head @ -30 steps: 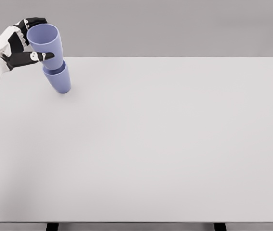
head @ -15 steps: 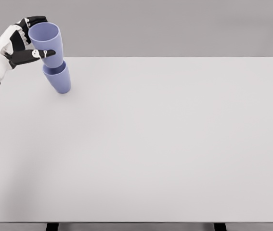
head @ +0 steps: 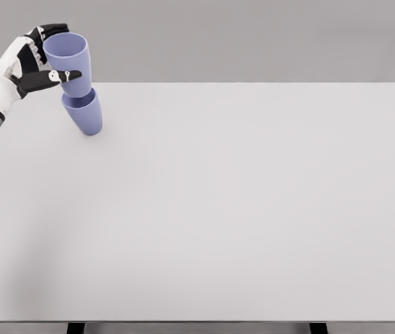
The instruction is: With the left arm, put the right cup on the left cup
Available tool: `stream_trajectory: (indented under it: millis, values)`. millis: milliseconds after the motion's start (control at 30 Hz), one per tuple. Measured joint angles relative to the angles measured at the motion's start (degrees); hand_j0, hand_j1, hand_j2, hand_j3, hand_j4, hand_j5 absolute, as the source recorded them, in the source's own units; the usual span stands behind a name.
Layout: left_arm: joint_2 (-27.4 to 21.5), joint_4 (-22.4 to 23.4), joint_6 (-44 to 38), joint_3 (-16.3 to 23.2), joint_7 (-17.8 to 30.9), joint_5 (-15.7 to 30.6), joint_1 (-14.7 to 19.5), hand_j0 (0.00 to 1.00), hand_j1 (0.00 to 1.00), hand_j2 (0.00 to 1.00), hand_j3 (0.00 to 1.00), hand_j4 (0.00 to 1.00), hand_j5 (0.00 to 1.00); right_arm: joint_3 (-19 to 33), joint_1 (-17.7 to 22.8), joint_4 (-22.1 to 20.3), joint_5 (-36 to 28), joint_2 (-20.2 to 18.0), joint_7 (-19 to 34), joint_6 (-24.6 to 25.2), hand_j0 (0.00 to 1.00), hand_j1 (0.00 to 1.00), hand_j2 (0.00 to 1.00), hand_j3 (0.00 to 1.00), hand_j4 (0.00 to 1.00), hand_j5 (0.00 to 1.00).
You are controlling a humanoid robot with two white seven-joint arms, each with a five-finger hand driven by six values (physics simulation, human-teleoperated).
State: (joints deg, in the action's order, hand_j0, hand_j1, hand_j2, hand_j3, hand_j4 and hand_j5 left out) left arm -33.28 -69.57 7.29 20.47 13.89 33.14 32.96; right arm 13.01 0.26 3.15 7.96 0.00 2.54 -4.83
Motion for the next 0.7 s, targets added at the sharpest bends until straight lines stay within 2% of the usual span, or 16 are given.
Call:
stream_trajectory:
  millis: [700]
  values:
    - [1.59,4.24,0.17,0.08,0.0,-0.17,0.62,0.77,0.77,0.77,0.77,0.77,0.77,0.0,0.0,0.01,-0.02,0.0,0.0,0.0,1.0,1.0,1.0,1.0,1.0,1.0]
